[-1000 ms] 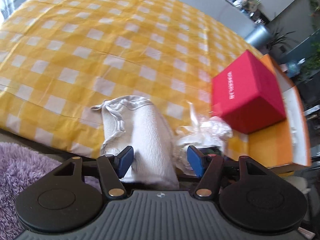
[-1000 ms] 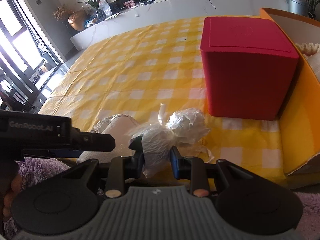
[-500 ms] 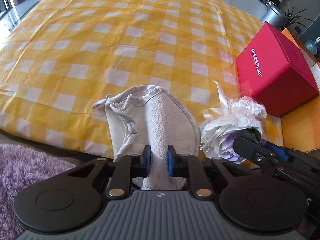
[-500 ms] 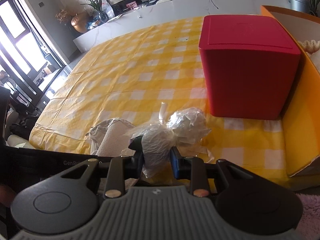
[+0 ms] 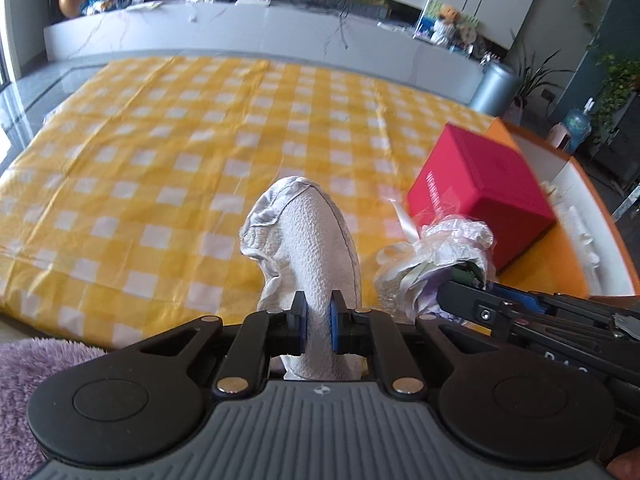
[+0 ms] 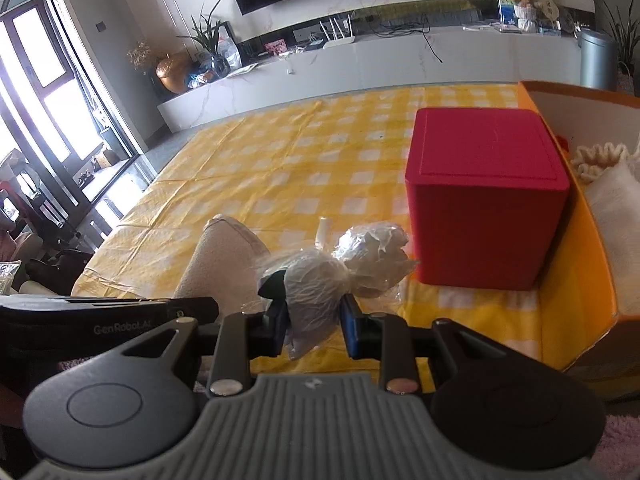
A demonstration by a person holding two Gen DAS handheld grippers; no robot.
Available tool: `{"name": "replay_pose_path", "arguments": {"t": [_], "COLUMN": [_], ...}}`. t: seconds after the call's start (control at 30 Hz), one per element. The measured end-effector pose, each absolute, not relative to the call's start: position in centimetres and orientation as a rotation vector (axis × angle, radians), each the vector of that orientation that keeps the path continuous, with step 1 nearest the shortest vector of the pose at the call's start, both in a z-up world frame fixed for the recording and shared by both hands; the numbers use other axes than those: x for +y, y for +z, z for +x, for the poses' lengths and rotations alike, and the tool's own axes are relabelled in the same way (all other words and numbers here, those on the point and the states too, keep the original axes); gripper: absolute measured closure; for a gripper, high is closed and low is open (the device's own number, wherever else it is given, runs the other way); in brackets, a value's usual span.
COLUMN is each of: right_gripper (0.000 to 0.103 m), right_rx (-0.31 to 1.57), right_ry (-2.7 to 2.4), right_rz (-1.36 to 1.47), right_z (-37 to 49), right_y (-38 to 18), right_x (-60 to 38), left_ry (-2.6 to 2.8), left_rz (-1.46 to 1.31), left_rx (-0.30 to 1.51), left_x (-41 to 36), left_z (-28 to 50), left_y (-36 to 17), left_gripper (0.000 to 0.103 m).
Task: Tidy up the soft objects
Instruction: 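Carry the towel and plastic bag over the box with both grippers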
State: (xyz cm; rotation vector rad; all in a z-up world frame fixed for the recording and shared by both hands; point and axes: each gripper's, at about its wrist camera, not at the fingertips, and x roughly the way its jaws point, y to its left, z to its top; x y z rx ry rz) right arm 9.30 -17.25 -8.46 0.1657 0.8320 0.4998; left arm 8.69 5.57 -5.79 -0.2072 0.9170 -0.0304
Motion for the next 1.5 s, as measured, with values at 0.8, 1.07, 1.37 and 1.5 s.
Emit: {"name": "replay_pose_path", "arguments": {"t": [0.8, 1.07, 1.37, 1.5], "right_gripper": [0.077, 0.077, 0.077, 0.078], "right_rx": [0.628, 0.622, 0.638, 0.689], "right_ry": [0.284, 0.227, 0.213, 0.219], "right_rz": [0.124, 0.017, -0.048, -0.08], "right_z": [6.3, 9.7, 16.0, 19.0], "right_y": [-0.3, 1.5, 1.2, -0.3], "right_x": [-29.9, -34.5, -37.6, -38.4], "left_ry": [-0.449, -0.574, -0.648, -0.658], "left_rz": [-0.043, 0.079, 0.233, 0.268], "left_rx": [0.748, 0.768, 0.791, 0.848], "left_x": [-6.5, -11.9, -17.4, -19.2], "left_z": [11.8, 16.4, 21.3, 23.8], "left_y": [1.4, 1.4, -0.3, -2.1], "left_gripper": [0.091, 0.091, 0.091, 0.091]}}
